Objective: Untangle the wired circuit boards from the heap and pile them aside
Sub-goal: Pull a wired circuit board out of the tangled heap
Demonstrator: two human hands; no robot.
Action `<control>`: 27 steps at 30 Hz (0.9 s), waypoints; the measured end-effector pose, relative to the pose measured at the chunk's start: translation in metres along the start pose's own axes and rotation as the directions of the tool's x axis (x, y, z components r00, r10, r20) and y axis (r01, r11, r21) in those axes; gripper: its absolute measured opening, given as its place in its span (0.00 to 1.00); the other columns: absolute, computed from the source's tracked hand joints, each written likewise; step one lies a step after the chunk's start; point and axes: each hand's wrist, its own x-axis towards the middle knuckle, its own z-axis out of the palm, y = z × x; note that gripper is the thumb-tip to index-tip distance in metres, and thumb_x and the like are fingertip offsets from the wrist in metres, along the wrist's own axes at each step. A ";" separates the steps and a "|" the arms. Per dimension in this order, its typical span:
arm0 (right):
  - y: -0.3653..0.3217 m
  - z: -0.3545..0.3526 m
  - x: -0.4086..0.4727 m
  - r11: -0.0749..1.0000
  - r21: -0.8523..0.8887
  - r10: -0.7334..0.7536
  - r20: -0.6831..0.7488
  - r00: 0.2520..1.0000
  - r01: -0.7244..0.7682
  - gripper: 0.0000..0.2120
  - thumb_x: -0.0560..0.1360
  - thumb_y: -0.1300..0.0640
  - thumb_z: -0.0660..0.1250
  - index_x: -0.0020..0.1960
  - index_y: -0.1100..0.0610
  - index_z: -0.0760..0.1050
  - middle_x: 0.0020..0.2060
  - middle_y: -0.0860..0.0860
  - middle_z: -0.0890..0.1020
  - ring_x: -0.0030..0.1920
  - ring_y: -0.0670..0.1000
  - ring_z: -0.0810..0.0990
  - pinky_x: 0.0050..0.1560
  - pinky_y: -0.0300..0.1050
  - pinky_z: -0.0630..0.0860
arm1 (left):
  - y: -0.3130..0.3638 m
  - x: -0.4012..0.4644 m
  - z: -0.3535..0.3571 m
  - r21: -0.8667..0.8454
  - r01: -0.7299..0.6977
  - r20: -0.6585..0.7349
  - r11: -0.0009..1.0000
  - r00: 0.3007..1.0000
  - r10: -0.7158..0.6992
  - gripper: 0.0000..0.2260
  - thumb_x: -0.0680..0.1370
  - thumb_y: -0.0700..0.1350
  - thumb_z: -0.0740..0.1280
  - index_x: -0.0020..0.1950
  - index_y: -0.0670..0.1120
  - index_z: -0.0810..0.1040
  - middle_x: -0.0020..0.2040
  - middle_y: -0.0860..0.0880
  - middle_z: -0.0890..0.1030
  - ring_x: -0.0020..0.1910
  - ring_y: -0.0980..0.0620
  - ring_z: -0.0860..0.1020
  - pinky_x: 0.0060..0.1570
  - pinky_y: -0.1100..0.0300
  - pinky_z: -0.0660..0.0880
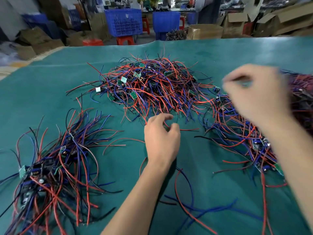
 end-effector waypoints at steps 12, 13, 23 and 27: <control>-0.030 0.143 0.012 0.985 -0.174 0.076 0.335 0.939 -0.017 0.03 0.78 0.55 0.70 0.48 0.52 0.83 0.48 0.55 0.86 0.54 0.61 0.82 0.49 0.54 0.82 | 0.000 0.002 0.001 0.097 -0.017 0.075 0.995 0.997 0.010 0.11 0.72 0.39 0.65 0.52 0.46 0.81 0.50 0.47 0.81 0.53 0.46 0.78 0.57 0.51 0.74; -0.028 0.141 0.013 0.984 -0.173 0.087 0.324 0.942 -0.032 0.04 0.77 0.56 0.70 0.45 0.51 0.83 0.47 0.55 0.86 0.53 0.61 0.82 0.48 0.53 0.81 | -0.001 0.002 0.001 0.096 -0.017 0.074 0.995 0.997 0.009 0.11 0.72 0.39 0.65 0.53 0.46 0.81 0.51 0.47 0.81 0.53 0.46 0.78 0.58 0.51 0.73; -0.002 0.096 -0.001 0.965 0.213 0.114 0.179 0.977 -0.152 0.12 0.69 0.62 0.76 0.33 0.47 0.80 0.29 0.42 0.84 0.36 0.45 0.86 0.46 0.42 0.81 | -0.003 0.004 0.001 -0.002 -0.013 -0.032 1.000 0.999 0.013 0.10 0.74 0.37 0.63 0.52 0.46 0.81 0.48 0.51 0.83 0.50 0.52 0.80 0.56 0.55 0.75; 0.005 0.068 -0.037 0.883 0.407 0.149 0.231 0.961 -0.235 0.04 0.66 0.58 0.75 0.38 0.50 0.83 0.30 0.46 0.85 0.30 0.46 0.83 0.44 0.50 0.83 | -0.002 0.004 0.004 -0.288 0.085 0.076 0.954 0.995 -0.065 0.07 0.80 0.39 0.61 0.47 0.46 0.78 0.41 0.47 0.83 0.39 0.50 0.84 0.41 0.53 0.82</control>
